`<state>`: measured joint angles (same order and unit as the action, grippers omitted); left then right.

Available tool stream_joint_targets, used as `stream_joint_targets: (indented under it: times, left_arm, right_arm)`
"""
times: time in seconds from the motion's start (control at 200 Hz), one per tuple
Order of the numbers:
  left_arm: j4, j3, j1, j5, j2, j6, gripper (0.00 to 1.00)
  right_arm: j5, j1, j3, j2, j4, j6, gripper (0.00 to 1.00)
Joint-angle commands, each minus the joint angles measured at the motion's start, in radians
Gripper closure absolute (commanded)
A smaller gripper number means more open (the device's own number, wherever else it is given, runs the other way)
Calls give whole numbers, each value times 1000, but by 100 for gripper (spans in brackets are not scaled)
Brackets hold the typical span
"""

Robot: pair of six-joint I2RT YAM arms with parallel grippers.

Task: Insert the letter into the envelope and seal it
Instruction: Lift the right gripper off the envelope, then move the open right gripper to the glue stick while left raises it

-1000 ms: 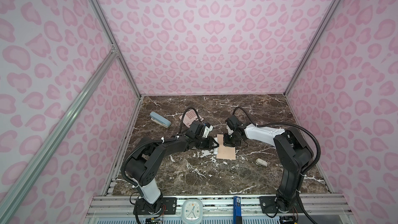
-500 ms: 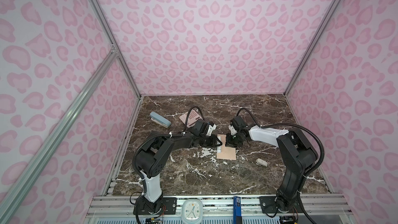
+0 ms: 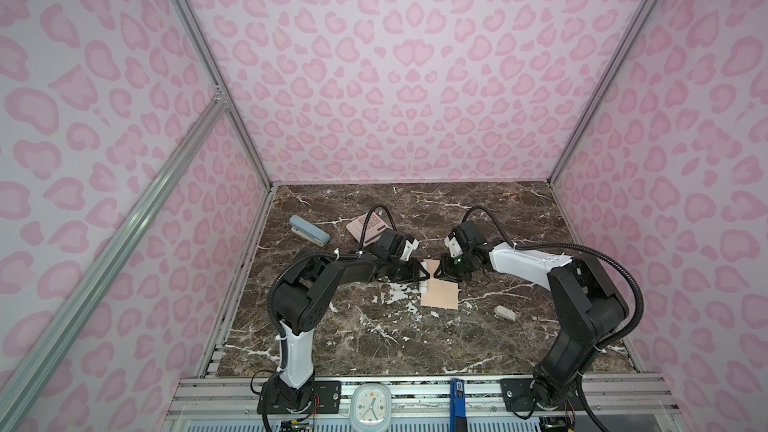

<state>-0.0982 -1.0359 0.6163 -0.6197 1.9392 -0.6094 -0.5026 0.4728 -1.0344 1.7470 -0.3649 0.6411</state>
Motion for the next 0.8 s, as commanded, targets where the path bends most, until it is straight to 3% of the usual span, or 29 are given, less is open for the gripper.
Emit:
stream_joint_targets:
  times: [0.0,0.38,0.795]
  left_arm:
    - [10,-9,0,2,0,5,96]
    - [36,-11,-1,0,-90,17,96]
    - [124,-29,-34,82,-291,86,96]
  right_arm:
    - [-10,-8,6,-23,3,11,78]
    - [69,-52,-7,-173,-61,-14,76]
    - [108,-60,182,-442,275,-45,69]
